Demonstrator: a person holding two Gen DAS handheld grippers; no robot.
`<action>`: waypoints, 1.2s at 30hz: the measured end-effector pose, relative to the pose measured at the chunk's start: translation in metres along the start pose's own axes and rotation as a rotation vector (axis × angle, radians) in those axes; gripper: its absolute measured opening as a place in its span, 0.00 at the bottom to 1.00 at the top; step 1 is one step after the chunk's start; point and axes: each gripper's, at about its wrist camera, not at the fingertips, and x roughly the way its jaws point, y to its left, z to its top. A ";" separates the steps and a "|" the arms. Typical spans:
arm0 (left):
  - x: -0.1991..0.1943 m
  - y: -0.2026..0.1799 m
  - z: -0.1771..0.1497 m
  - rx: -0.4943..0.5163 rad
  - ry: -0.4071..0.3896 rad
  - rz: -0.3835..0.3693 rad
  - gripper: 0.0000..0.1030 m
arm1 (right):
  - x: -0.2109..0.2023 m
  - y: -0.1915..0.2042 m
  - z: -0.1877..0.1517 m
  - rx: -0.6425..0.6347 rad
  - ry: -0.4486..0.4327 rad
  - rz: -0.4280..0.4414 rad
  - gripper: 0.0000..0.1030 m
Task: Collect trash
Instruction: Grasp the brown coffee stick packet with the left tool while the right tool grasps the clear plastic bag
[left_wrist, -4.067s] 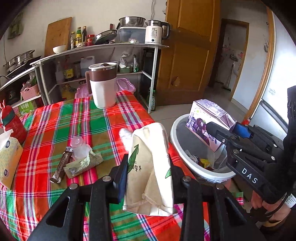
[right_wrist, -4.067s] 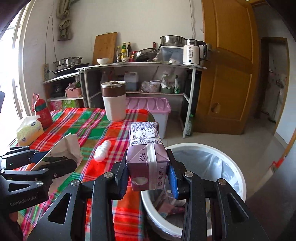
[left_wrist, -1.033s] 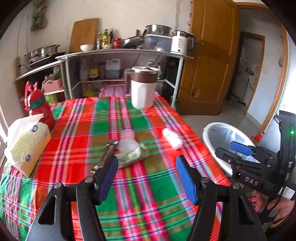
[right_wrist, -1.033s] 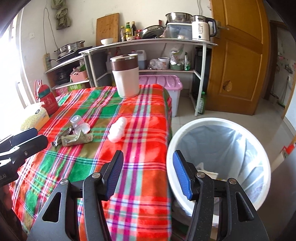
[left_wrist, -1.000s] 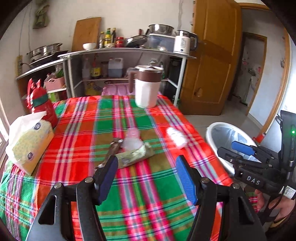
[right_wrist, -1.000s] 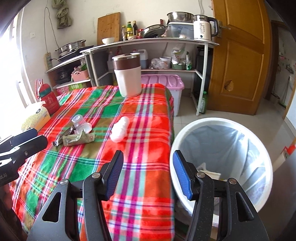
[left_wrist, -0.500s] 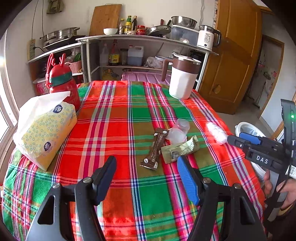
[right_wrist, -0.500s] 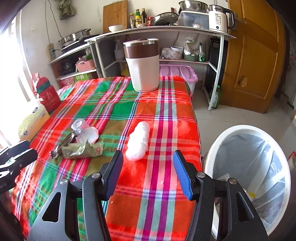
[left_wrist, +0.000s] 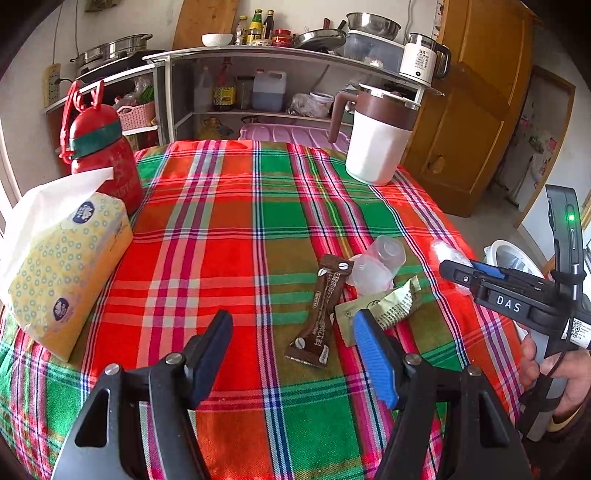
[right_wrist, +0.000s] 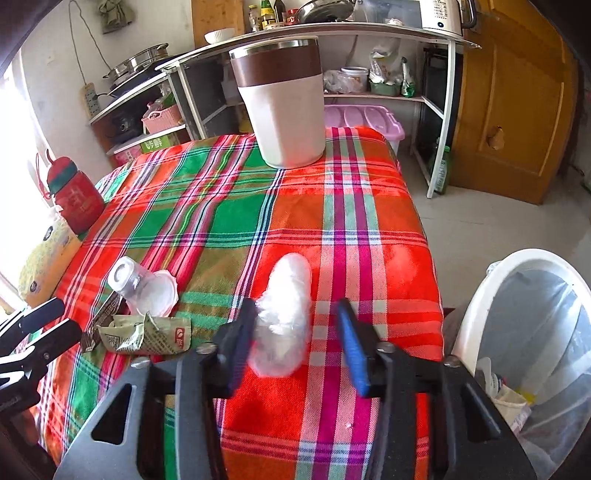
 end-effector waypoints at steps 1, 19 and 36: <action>0.001 0.000 0.001 0.000 0.004 -0.004 0.68 | 0.001 0.000 -0.001 0.003 0.000 -0.003 0.32; 0.029 -0.010 0.013 0.028 0.042 0.032 0.68 | -0.018 -0.008 -0.019 0.048 -0.005 0.077 0.26; 0.041 -0.018 0.010 0.064 0.071 0.095 0.57 | -0.018 -0.009 -0.023 0.060 -0.009 0.083 0.26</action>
